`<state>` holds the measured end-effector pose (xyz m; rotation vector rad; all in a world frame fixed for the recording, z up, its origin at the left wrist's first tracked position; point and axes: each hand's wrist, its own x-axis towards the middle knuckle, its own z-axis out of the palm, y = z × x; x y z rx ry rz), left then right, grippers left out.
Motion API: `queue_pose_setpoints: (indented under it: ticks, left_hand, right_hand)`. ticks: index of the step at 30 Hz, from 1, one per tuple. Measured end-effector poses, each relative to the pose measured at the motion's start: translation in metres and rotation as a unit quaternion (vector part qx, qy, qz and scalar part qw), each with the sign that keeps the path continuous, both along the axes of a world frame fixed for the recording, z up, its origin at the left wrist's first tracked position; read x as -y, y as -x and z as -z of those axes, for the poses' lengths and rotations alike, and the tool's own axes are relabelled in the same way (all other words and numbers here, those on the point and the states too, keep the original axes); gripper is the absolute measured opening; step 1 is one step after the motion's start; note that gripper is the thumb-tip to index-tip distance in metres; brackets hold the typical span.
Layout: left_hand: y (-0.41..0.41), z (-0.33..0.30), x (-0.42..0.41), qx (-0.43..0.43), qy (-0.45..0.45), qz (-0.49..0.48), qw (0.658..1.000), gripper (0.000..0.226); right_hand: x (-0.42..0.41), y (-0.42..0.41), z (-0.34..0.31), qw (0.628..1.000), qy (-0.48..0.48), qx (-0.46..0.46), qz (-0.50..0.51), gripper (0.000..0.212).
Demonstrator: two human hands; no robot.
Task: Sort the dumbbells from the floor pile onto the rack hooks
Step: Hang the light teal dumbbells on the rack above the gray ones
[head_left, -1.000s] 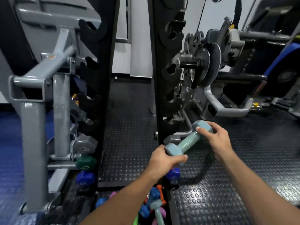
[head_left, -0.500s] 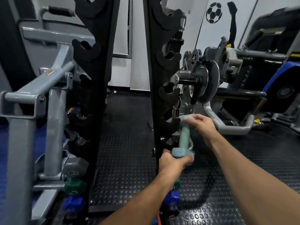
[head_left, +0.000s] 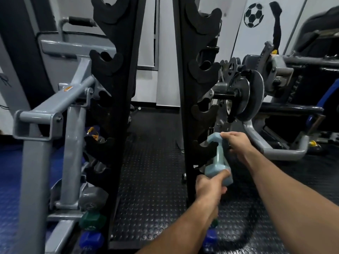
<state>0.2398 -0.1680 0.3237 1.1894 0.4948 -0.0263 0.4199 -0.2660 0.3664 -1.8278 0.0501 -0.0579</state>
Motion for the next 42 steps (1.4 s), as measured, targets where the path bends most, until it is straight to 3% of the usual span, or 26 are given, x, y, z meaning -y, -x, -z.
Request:
queue_pose_setpoints:
  ticks: [6,8,11,15,19,25,32,38,42]
  left_hand:
    - [-0.008,-0.009,-0.005,-0.018,0.168,-0.043,0.985,0.042]
    - [-0.004,-0.004,-0.009,-0.016,0.213,-0.04,0.976,0.049]
    - [0.001,0.009,-0.019,-0.01,0.229,-0.016,0.973,0.074]
    - [-0.004,0.011,-0.032,-0.016,0.176,0.018,0.984,0.072]
    - [-0.007,0.009,-0.035,-0.029,0.107,0.039,0.993,0.06]
    - [-0.008,0.009,-0.041,-0.037,0.052,0.062,0.996,0.082]
    - [0.0,0.007,-0.046,-0.025,-0.012,0.076,0.997,0.073]
    - [0.018,0.024,-0.053,0.012,-0.1,0.076,0.992,0.037]
    - [0.039,0.049,-0.062,0.031,-0.163,0.064,0.984,0.051]
  right_hand:
    - [-0.027,-0.01,0.004,0.998,-0.013,-0.025,-0.05,0.012]
    - [-0.038,-0.005,0.009,0.996,-0.03,-0.037,-0.074,0.017]
    - [-0.039,-0.002,0.022,0.991,-0.065,-0.08,-0.082,0.045]
    - [-0.029,0.0,0.032,0.985,-0.111,-0.106,-0.076,0.064]
    - [-0.032,0.01,0.028,0.986,-0.109,-0.098,-0.082,0.062]
    - [-0.036,0.021,0.02,0.986,-0.107,-0.086,-0.094,0.06]
    - [-0.025,0.036,0.021,0.99,-0.095,-0.055,-0.093,0.057]
    - [-0.001,0.077,0.045,0.994,-0.108,-0.012,-0.023,0.048]
    - [0.011,0.128,0.073,0.984,-0.144,0.043,0.092,0.035]
